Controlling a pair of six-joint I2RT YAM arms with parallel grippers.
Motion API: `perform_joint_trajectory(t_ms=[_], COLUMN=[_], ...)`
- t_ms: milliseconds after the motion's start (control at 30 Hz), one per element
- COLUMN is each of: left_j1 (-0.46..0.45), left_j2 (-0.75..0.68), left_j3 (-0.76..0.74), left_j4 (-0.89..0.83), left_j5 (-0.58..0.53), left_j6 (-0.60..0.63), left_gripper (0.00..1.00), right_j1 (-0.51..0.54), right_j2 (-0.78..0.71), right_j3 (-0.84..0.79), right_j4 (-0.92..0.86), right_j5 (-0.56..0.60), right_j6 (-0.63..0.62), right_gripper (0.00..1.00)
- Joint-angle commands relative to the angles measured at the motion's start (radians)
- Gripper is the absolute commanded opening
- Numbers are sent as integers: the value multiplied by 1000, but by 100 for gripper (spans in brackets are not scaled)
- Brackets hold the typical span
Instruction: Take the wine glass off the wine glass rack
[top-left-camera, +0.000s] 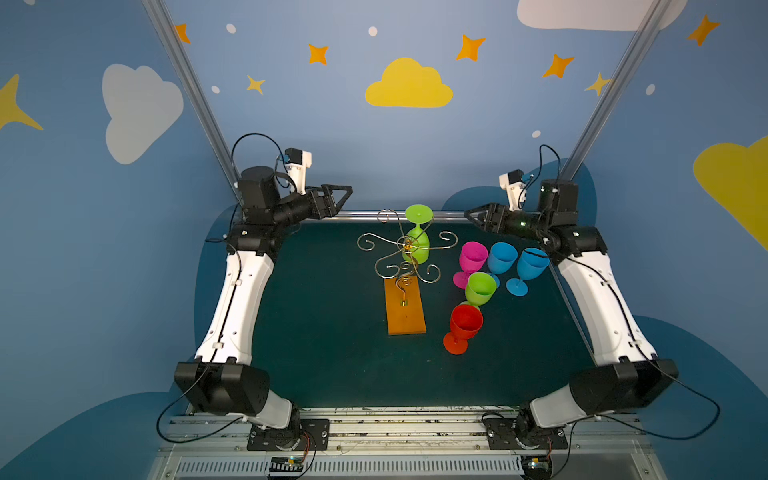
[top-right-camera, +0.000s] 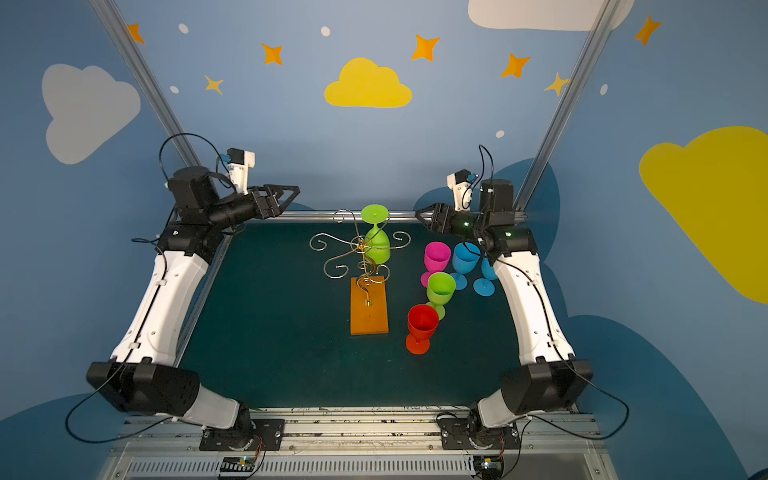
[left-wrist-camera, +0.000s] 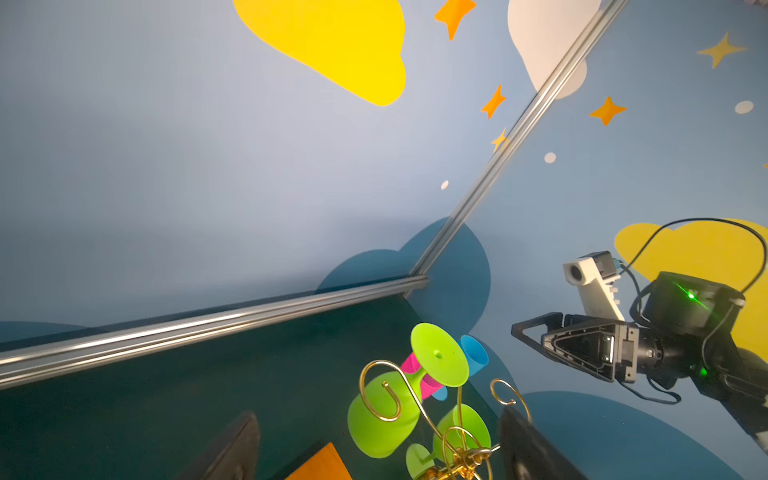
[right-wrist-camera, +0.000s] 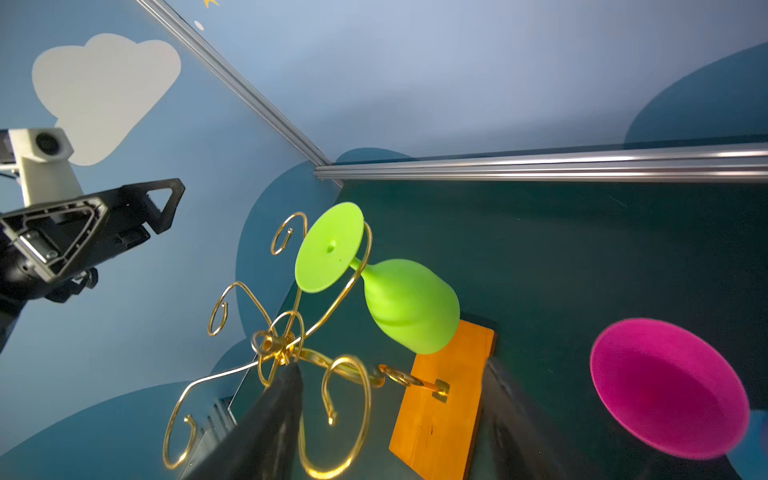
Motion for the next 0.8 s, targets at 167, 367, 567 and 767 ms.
perform_joint_trajectory(t_ms=[167, 367, 567, 767], left_j1=[48, 80, 96, 102], left_j2=[-196, -261, -270, -255], left_j3=[-339, -461, -522, -554], left_j4=[242, 277, 293, 317], left_j5=[-92, -119, -118, -113], left_j6=[-14, -8, -9, -27], left_gripper=[97, 100, 100, 100], right_j1=[56, 105, 150, 179], right_j2=[197, 288, 349, 398], right_j3=[218, 307, 372, 429], right_j4=[-48, -90, -149, -191], right_j5=[-61, -60, -22, -1], right_j6=[-38, -57, -92, -109], right_gripper=[67, 67, 67, 67])
